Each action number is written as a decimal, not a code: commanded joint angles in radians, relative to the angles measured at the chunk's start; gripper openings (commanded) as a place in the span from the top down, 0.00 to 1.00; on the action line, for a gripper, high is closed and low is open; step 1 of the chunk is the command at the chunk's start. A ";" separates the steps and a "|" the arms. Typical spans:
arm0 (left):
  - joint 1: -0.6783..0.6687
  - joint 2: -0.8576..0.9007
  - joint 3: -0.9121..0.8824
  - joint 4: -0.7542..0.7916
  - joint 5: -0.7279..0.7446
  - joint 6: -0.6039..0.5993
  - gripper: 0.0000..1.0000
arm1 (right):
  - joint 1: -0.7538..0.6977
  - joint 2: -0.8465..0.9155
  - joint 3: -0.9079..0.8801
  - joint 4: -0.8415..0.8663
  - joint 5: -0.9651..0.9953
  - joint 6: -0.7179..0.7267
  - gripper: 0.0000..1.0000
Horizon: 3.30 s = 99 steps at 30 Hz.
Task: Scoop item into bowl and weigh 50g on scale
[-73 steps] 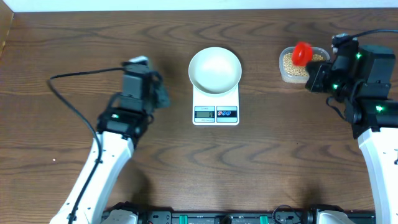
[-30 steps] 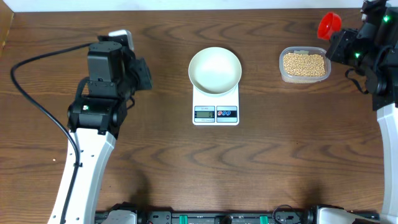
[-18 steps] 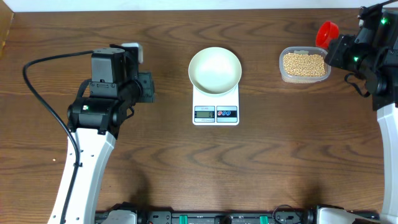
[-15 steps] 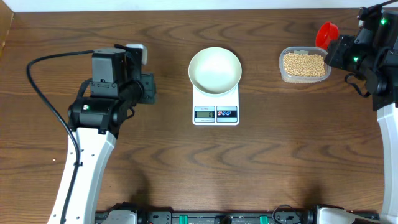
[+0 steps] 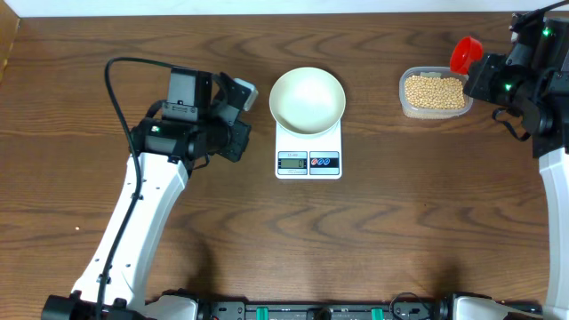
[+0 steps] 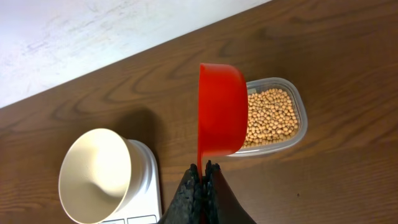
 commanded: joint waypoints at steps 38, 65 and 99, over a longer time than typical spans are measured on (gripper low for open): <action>-0.011 -0.126 0.015 -0.077 0.089 0.048 0.04 | -0.004 -0.007 0.024 -0.031 0.008 -0.016 0.99; -0.011 -0.126 0.015 -0.087 0.034 0.119 0.04 | -0.004 -0.007 0.024 -0.026 0.008 -0.016 0.99; -0.011 -0.126 0.015 -0.087 0.034 0.119 0.04 | -0.005 -0.007 0.024 -0.077 0.017 -0.025 0.99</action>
